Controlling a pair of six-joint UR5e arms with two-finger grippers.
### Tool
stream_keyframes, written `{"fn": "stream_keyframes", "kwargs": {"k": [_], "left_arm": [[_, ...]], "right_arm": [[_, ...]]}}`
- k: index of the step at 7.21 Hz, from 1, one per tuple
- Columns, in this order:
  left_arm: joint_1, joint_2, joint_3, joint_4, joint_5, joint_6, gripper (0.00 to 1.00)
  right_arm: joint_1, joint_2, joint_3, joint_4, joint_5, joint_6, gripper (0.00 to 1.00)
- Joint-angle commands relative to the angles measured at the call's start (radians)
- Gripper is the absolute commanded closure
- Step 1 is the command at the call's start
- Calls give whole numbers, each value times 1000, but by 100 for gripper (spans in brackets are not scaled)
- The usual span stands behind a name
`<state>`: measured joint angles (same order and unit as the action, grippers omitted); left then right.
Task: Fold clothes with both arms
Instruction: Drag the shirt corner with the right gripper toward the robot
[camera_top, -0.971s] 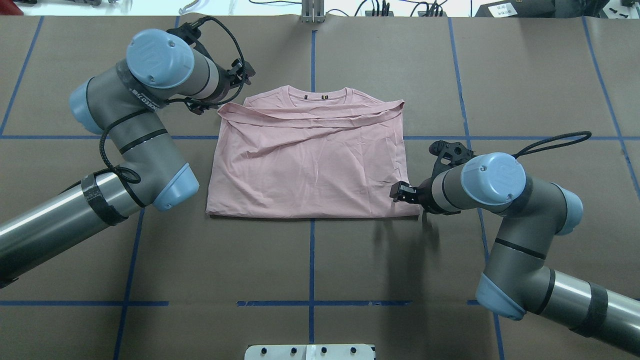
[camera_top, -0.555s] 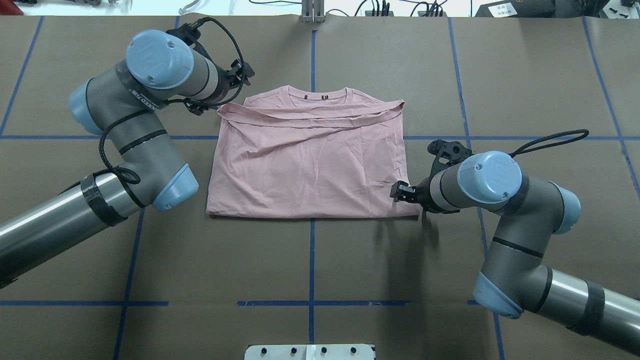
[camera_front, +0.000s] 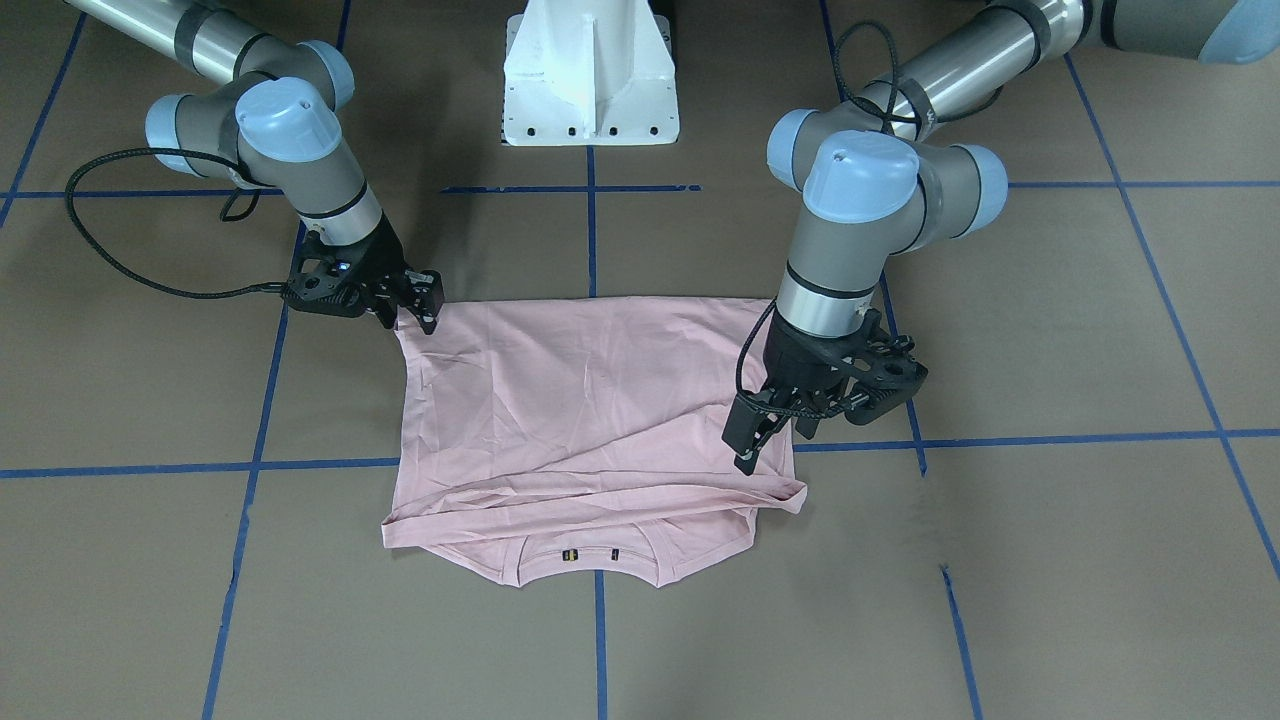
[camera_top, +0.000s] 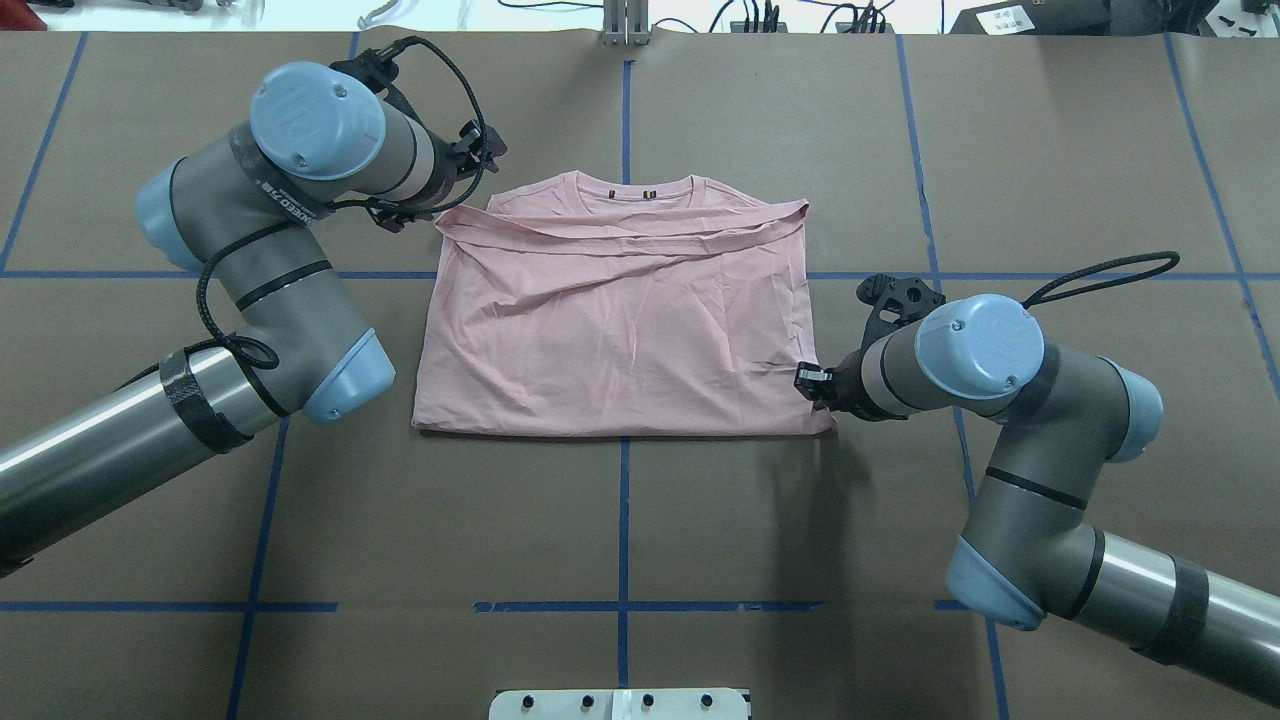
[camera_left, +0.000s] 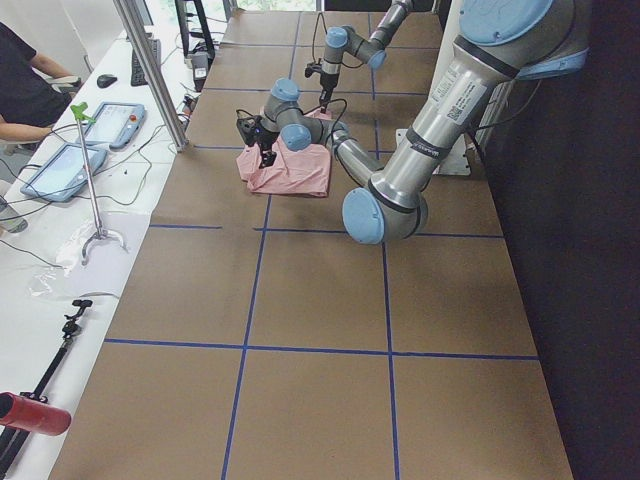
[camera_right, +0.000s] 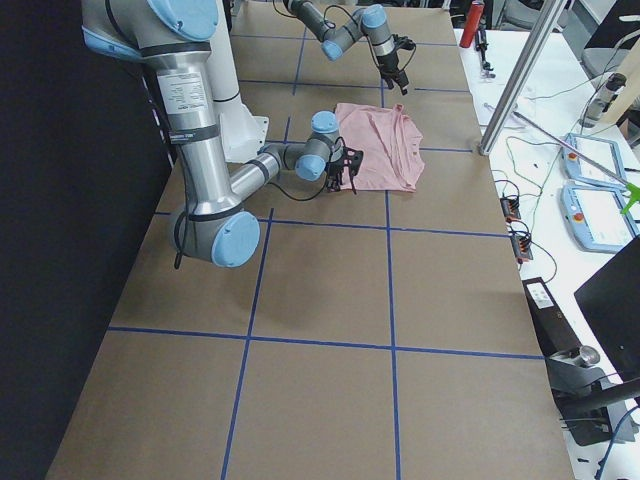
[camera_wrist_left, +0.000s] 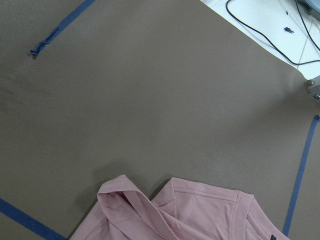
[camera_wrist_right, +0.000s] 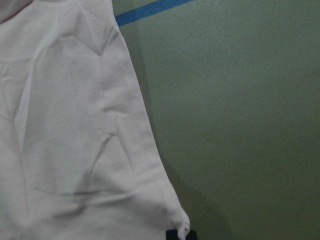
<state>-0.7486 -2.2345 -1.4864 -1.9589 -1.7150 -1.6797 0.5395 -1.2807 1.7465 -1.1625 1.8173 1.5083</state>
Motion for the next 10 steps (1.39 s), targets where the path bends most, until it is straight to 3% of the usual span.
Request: {"fn": "stream_keyframes", "kwargs": {"k": [1,3,4,6,9,10], "left_arm": [[0,1,0,0,2,0,0],[0,1,-8,2,0,0,0],[0,1,-15,3,2,-2,0],[0,4,-14,3,3,-2,0],[2,21,-32,5,3,-2,0],[12,30,-47,5,3,-2,0]], "right_arm": [[14,17,13,-25,10,0,100],[17,-49,109,-48,51,0,100],[-34,-134,217,-66,51,1,100],[-206,-276,359,-72,36,24,100],[-412,-307,433,-72,34,133,100],[-437,-307,445,-72,36,135,81]]}}
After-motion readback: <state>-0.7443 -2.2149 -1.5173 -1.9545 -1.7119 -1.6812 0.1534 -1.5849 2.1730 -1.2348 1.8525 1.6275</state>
